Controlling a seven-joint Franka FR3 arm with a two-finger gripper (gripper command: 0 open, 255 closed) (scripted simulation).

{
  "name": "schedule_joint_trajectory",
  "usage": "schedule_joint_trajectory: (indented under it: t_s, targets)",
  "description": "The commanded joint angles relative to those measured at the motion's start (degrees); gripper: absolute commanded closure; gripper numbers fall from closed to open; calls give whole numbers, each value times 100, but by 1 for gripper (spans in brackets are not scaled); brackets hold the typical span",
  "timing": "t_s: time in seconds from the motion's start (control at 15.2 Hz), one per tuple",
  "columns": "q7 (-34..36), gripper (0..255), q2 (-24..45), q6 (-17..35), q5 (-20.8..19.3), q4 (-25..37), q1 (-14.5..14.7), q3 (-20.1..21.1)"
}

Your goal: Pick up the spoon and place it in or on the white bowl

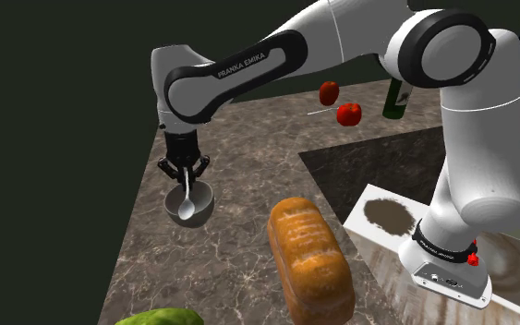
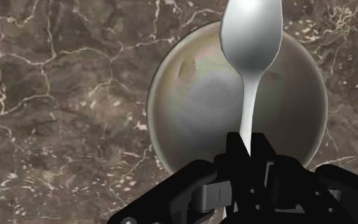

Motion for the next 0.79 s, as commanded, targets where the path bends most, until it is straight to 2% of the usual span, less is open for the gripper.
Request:
schedule_joint_trajectory:
  t_s: [0.0,0.4,0.46,0.73]
  targets:
    - [-8,255,21,52,-4,-33,-1,-5]
    - [-8,255,21,52,-4,-33,-1,-4]
    - [-8,0,20,53,-4,-35,-1,-4]
    - [-7,0,22,52,-5,-32,0,-4]
